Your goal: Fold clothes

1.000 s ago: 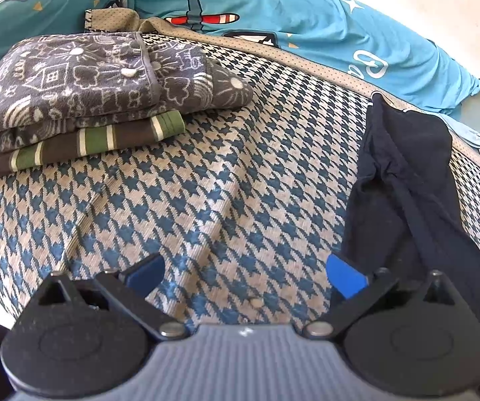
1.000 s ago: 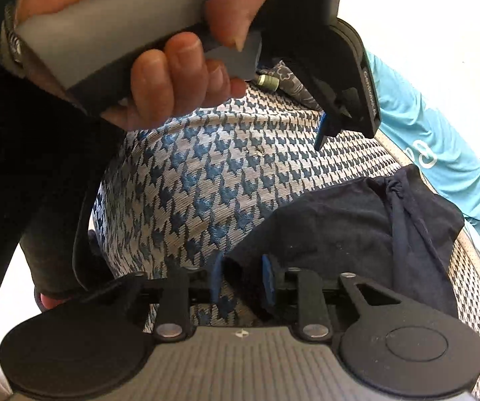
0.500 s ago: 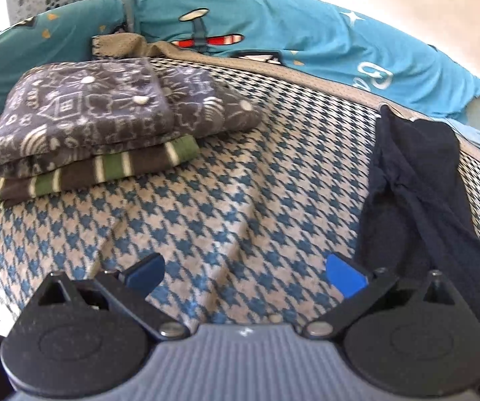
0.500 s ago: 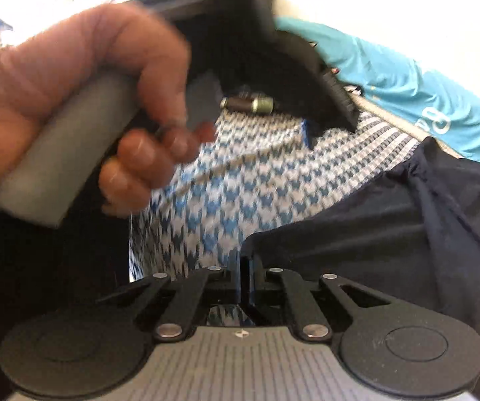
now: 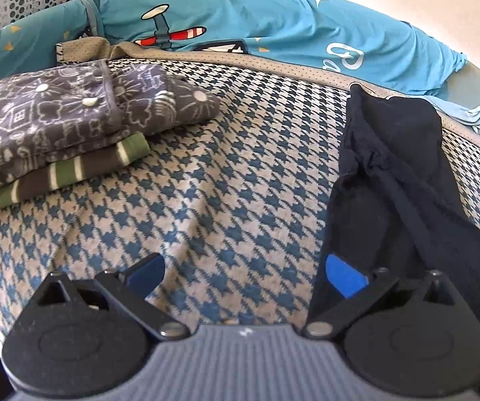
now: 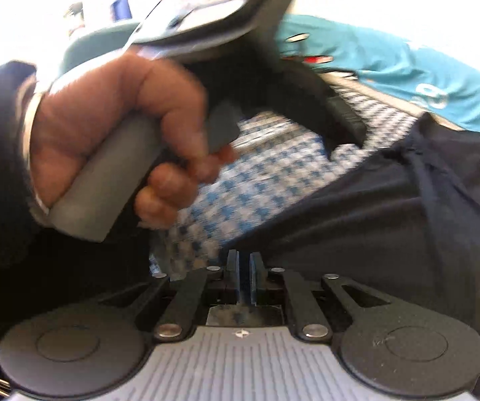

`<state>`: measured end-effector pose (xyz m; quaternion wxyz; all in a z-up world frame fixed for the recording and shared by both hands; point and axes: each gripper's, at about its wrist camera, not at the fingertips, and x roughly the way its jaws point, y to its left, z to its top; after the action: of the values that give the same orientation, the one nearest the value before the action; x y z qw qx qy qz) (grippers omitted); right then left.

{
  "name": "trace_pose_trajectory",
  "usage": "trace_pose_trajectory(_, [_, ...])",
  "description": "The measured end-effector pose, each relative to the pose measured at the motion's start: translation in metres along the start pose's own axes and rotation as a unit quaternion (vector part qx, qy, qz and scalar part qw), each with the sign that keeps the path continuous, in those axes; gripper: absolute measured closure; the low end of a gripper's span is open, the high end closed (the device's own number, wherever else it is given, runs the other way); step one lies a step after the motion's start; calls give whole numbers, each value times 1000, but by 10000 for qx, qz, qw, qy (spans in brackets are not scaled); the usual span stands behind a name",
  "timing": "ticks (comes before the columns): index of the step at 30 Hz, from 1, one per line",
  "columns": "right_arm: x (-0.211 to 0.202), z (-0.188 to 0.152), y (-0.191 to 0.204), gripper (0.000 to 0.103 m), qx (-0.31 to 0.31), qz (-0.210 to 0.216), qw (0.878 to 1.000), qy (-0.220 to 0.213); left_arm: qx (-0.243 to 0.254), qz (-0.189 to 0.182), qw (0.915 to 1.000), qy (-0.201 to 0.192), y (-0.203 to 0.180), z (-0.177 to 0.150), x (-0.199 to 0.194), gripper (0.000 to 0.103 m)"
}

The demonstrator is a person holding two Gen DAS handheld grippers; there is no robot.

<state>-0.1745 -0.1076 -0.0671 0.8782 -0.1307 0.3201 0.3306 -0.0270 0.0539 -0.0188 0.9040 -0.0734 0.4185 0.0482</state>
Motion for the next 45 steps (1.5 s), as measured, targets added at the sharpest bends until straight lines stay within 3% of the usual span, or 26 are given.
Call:
trace_pose_trajectory(7, [-21,-7,-42,93,445,-692,9963,-265,125,-56,9999,-52,-15,6,14,0])
trace_pose_trajectory(13, [-43,-13,-86,86,1056,-1305,9849,-411,292,5,9996,-45,-28,10,31,0])
trace_pose_trajectory(18, [-57,-21,-115,83,1590,-1940,9667,-509,417,47,9991,-38,-35,11,40,0])
trace_pose_trajectory(26, [-66,-45,-158,75,2442,-2875,9256,-301,738,371,9965,-116,-44,10,51,0])
trace_pose_trajectory(33, [-71,-60,-173,58,2661,-3257,9071,-190,792,752,9938,-220,-44,9,51,0])
trace_pose_trajectory(37, [-66,-64,-182,55,2841,-3071,9077,-325,651,1308,9889,-280,-37,12,52,0])
trace_pose_trajectory(40, [-56,-66,-188,52,2893,-2899,9118,-316,86,936,9955,-107,-17,16,52,0])
trace_pose_trajectory(45, [-46,-67,-186,47,2669,-2958,9165,-369,148,851,9962,-109,-16,14,48,0])
